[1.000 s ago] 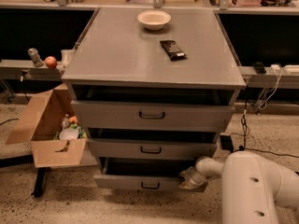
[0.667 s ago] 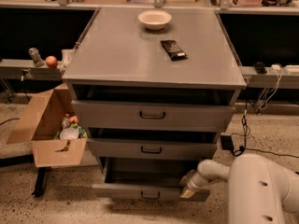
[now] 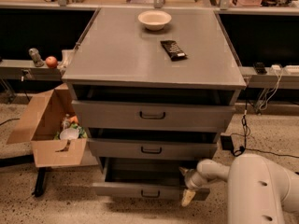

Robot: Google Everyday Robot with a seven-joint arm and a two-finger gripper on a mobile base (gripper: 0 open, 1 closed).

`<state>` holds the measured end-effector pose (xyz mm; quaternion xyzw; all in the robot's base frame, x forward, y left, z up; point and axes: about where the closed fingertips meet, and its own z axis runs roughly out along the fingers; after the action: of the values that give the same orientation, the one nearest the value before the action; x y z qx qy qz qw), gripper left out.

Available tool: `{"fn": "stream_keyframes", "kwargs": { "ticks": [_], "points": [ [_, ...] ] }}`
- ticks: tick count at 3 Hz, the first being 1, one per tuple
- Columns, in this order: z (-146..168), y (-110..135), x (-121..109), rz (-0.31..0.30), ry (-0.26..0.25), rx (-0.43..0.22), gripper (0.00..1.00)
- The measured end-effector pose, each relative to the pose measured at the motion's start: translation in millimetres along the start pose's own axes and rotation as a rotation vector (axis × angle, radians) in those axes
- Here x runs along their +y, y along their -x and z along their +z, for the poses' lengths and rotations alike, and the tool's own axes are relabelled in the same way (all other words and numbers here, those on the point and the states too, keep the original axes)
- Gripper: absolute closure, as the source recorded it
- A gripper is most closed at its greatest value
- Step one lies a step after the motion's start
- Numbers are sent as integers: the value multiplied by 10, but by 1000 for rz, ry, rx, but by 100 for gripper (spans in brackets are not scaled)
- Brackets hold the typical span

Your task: Open bottom drawer

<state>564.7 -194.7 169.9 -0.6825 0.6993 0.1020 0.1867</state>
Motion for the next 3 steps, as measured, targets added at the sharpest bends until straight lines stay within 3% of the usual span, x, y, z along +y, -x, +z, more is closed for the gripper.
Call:
{"fn": "stream_keyframes", "kwargs": {
  "ticks": [1,2,3],
  "points": [
    [39,-21,46,3,16,0,0],
    [152,-92,329,11,78,-8,0],
    [281,-156,598,29,135,-25,17]
  ]
}}
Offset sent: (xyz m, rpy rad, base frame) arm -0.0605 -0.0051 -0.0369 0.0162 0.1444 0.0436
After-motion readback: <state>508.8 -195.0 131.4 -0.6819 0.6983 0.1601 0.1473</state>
